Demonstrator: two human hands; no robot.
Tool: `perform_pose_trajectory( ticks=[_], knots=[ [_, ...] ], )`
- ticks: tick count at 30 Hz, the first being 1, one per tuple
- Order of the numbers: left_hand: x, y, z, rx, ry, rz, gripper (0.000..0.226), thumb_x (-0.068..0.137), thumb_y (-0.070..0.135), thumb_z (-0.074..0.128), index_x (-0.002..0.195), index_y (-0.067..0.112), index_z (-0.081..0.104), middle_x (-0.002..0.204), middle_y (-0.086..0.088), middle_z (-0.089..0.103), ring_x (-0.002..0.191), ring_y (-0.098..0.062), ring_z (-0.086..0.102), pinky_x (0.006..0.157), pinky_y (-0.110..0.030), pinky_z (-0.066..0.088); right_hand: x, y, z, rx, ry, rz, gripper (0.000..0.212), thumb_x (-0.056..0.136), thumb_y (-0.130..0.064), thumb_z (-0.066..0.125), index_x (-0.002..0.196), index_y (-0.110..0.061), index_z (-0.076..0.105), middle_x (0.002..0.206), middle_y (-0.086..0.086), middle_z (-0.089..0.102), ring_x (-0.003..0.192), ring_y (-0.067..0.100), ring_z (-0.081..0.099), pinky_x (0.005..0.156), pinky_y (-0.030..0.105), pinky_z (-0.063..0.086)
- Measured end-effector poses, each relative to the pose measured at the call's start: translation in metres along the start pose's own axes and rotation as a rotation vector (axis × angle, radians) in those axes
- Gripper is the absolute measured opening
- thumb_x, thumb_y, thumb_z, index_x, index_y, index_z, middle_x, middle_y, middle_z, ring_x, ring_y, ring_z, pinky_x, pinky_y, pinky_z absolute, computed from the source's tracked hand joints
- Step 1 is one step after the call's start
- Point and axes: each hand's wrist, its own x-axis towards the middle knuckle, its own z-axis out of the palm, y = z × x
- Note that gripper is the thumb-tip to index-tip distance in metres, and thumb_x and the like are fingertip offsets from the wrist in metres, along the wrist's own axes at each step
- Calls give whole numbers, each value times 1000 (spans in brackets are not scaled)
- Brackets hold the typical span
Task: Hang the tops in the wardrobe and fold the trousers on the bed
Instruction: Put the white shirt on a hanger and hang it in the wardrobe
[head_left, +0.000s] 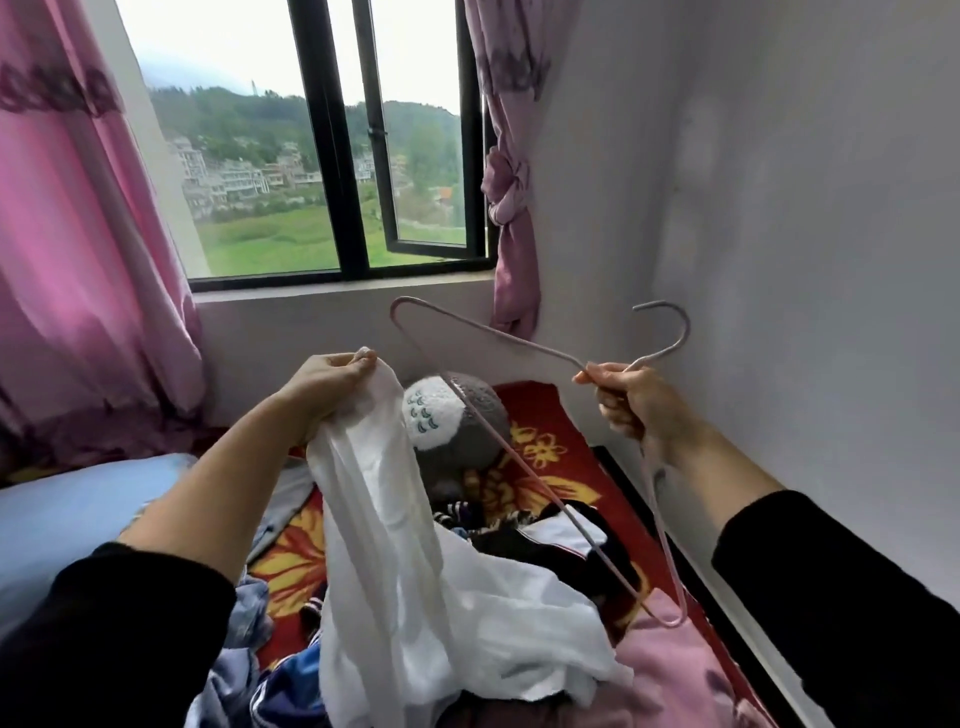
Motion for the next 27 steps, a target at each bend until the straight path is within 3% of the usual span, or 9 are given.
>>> perform_pose_trajectory(
  ticks=[4, 8, 13, 17, 19, 21, 24, 27],
  knots=[
    [-1, -6, -3, 4, 71, 61, 38, 95, 41, 53, 121, 15, 63, 87, 0, 66, 68, -11, 57, 63, -21, 50, -8, 20, -10, 46, -112, 80, 22, 97, -18, 49, 84, -6, 62, 49, -4, 29, 37, 5, 20, 33, 15, 10],
    [-3, -7, -5, -59, 77, 93, 43, 93, 42, 55, 124, 13, 62, 96, -4, 68, 75, -13, 59, 74, -25, 50, -12, 33, -7, -189, -208, 174, 20, 95, -15, 53, 83, -4, 65, 52, -2, 31, 39, 6, 21, 33, 17, 14],
    [-20, 4, 9, -58, -1, 121, 42, 92, 46, 54, 126, 22, 59, 83, 3, 65, 65, -9, 56, 59, -19, 50, -13, 39, 30, -452, -143, 10, 26, 93, -9, 58, 70, -10, 69, 43, -10, 46, 34, 1, 40, 39, 11, 31],
    [-32, 11, 25, -138, -127, 147, 36, 93, 42, 54, 119, 19, 63, 68, -1, 56, 45, -5, 44, 41, -17, 39, -4, 49, 71, -586, -137, -62, 23, 94, -15, 59, 75, -9, 70, 38, -14, 47, 37, -1, 41, 52, 21, 30],
    [-37, 13, 30, -128, -200, 173, 38, 94, 39, 54, 120, 14, 64, 67, 1, 59, 48, -5, 49, 44, -16, 42, -3, 52, 88, -585, -135, -58, 24, 93, -17, 60, 82, 0, 72, 46, -12, 52, 46, 2, 43, 55, 22, 34],
    [-40, 13, 28, -71, -370, 156, 42, 92, 43, 53, 119, 13, 64, 75, -4, 64, 62, -11, 55, 53, -20, 48, -3, 53, 100, -516, -109, -83, 22, 92, -18, 61, 82, -3, 73, 56, -7, 58, 56, 5, 49, 59, 24, 37],
    [-47, 14, 17, 158, -677, 44, 48, 86, 50, 55, 110, 11, 68, 90, -16, 67, 75, -23, 60, 64, -31, 52, -1, 50, 104, -341, -47, -90, 27, 87, -9, 63, 60, -10, 61, 43, -10, 45, 41, 2, 38, 50, 26, 31],
    [-50, 7, 15, 457, -639, 35, 44, 83, 51, 60, 99, 12, 72, 92, -11, 71, 77, -22, 69, 66, -33, 58, 0, 47, 103, -319, -23, -121, 24, 76, -14, 68, 65, 4, 59, 44, -7, 40, 42, 8, 32, 49, 32, 28]
  ],
)
